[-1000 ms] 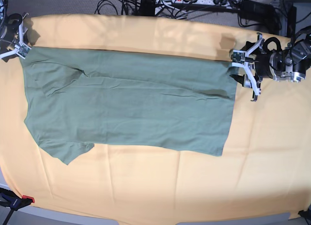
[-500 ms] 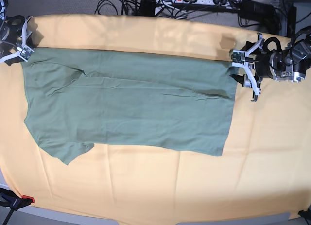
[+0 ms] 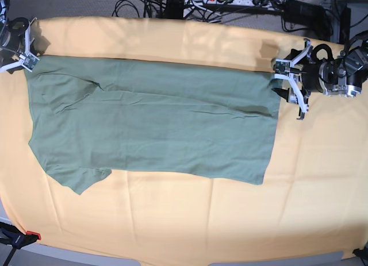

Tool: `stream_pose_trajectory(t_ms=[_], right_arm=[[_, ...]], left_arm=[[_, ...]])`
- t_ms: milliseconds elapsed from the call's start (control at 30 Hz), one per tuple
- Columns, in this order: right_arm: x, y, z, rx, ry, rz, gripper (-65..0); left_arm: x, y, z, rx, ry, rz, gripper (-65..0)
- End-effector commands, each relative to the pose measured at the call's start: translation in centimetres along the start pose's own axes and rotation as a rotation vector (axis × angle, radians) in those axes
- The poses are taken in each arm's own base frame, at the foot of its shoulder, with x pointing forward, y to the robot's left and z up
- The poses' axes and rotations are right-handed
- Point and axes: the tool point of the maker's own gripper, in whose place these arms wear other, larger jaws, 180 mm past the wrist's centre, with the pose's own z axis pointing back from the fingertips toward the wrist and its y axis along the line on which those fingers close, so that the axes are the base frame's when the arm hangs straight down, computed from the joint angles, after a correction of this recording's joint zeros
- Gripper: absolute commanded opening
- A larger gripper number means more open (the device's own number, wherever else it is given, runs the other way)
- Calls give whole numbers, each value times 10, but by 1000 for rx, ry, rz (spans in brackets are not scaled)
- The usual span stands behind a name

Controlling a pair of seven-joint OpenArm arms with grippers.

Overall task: Fold the T-shirt properly
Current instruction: 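Regrasp the shoulder edges with both grippers and hold them, then drag the shirt toward the robot with both grippers, then release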

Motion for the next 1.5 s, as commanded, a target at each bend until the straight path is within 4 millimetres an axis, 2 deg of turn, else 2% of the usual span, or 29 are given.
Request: stream_pose_trajectory(t_ms=[0, 33, 67, 300, 467, 800, 967, 1167, 1300, 1467], right_arm=[[5, -14, 3, -46, -11, 9, -548], [4, -16, 4, -57, -10, 7, -630], [4, -17, 4, -61, -7, 11, -650], [4, -17, 4, -60, -7, 12, -650], [4, -17, 4, -59, -7, 12, -650], [4, -16, 4, -57, -9, 6, -650], [3, -16, 4, -57, -3, 6, -650], [2, -16, 4, -57, 2, 6, -650], [2, -16, 4, -57, 2, 6, -650], [2, -16, 4, -58, 2, 6, -650]], left_arm=[[0, 10, 8, 26, -3, -5, -323], [0, 10, 8, 26, -3, -5, -323], [0, 10, 8, 26, -3, -5, -323], [2, 8, 8, 17, -10, -2, -323], [14, -11, 10, -85, -36, -47, -322], [-1, -10, 7, -75, 32, -112, -322], [-14, -6, -2, -64, 67, -106, -322], [-18, -1, -17, -51, 60, -66, -322], [-16, 12, -19, 21, 51, -51, -323], [-15, 25, -16, 66, 50, -53, -380]])
